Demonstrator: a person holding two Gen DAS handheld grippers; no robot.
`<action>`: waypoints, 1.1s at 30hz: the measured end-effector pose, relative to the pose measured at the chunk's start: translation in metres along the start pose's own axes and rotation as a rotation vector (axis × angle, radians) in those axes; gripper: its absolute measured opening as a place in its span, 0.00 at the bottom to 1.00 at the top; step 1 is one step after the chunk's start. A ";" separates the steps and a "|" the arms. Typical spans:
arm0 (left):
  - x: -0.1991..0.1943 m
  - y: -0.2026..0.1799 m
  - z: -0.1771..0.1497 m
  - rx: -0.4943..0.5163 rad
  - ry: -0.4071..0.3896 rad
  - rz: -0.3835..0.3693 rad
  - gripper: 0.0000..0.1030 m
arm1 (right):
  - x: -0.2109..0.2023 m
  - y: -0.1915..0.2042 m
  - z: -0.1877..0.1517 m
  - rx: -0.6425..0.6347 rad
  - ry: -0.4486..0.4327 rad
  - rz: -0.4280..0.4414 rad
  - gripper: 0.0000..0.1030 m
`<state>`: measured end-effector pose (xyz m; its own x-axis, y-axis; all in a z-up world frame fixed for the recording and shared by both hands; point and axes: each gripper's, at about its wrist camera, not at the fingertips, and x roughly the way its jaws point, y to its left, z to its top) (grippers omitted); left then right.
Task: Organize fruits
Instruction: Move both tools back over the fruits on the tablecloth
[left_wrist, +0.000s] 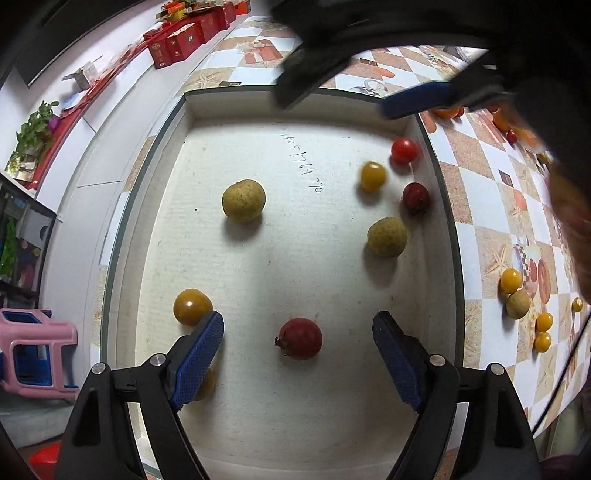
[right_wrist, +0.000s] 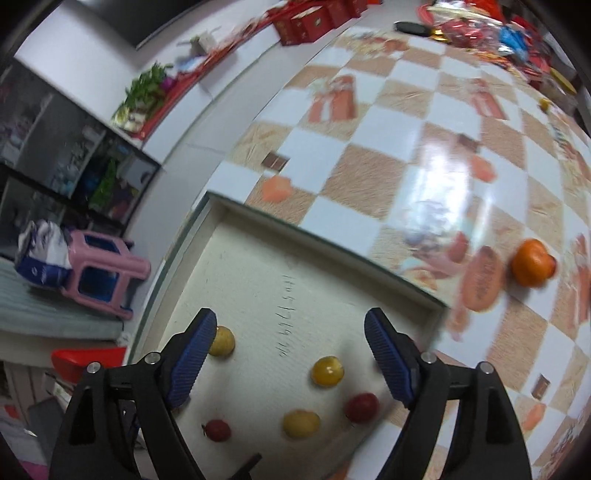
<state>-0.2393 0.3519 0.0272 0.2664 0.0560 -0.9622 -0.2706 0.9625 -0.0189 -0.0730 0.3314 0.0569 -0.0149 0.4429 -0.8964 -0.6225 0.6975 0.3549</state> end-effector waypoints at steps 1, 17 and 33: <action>0.000 0.001 0.001 0.003 0.005 0.000 0.82 | -0.004 -0.003 -0.002 0.012 -0.008 -0.002 0.88; -0.033 -0.089 0.040 0.293 -0.069 -0.086 0.81 | -0.117 -0.157 -0.160 0.477 -0.091 -0.238 0.98; -0.005 -0.178 0.014 0.374 0.043 -0.135 0.81 | -0.143 -0.230 -0.288 0.705 -0.052 -0.421 0.95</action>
<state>-0.1792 0.1841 0.0390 0.2356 -0.0808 -0.9685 0.1220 0.9911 -0.0530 -0.1532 -0.0543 0.0274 0.1576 0.0791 -0.9843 0.0696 0.9934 0.0910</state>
